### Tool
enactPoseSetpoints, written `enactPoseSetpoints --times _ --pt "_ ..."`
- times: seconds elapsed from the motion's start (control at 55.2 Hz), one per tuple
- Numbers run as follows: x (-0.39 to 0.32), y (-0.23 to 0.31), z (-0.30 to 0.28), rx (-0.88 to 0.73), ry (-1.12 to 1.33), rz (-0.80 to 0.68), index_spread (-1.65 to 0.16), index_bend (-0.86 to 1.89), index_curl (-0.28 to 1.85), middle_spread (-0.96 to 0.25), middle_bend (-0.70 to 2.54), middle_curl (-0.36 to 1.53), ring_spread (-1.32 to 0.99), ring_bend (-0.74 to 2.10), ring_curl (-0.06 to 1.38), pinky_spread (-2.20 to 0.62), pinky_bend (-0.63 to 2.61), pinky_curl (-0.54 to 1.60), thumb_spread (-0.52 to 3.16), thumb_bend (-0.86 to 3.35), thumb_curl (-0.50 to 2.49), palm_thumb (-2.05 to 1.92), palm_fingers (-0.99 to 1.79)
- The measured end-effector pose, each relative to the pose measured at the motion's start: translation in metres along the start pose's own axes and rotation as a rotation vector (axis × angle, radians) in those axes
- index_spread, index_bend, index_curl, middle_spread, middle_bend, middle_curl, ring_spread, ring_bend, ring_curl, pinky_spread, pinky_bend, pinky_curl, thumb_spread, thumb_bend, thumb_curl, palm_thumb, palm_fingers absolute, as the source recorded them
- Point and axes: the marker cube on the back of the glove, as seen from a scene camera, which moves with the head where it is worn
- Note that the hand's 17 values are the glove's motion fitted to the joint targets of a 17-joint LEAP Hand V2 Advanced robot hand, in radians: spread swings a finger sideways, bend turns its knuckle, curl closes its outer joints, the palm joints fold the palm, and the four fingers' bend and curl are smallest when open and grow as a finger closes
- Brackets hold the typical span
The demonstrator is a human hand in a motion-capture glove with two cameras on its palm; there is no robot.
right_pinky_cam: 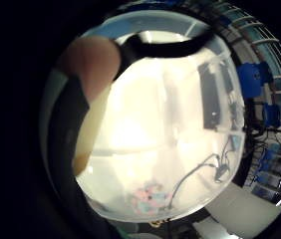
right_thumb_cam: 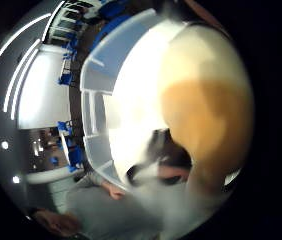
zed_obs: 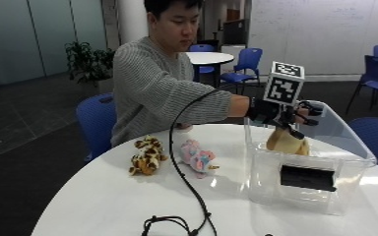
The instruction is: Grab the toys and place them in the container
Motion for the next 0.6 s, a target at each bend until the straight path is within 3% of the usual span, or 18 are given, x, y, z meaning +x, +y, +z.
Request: enactPoseSetpoints --times 0.054,0.127,0.344,0.489,0.598 --pt "0.001 0.005 0.007 -0.03 -0.009 -0.01 -0.45 0.1 0.7 -0.18 0.07 0.42 -0.29 0.29 0.51 -0.13 1.18 0.45 1.02 -0.08 0.81 0.25 -0.43" --pt "0.0 0.011 0.012 -0.041 0.004 -0.027 -0.41 0.08 0.62 -0.14 0.05 0.36 -0.2 0.17 0.44 -0.06 1.13 0.42 1.09 -0.06 0.73 0.15 -0.43" --pt "-0.014 0.042 0.01 -0.032 0.021 -0.105 -0.36 0.1 0.46 -0.09 0.04 0.24 -0.07 0.15 0.37 0.05 1.04 0.37 1.22 -0.02 0.56 0.06 -0.4" --pt "0.003 0.099 -0.015 0.044 0.042 -0.123 -0.34 0.12 0.4 -0.08 0.04 0.2 -0.03 0.14 0.34 0.07 1.0 0.35 1.27 -0.02 0.49 0.03 -0.38" --pt "0.048 0.157 -0.04 0.107 0.005 -0.038 -0.35 0.14 0.38 -0.08 0.06 0.17 -0.02 0.14 0.32 0.07 0.96 0.34 1.3 -0.02 0.45 0.0 -0.34"
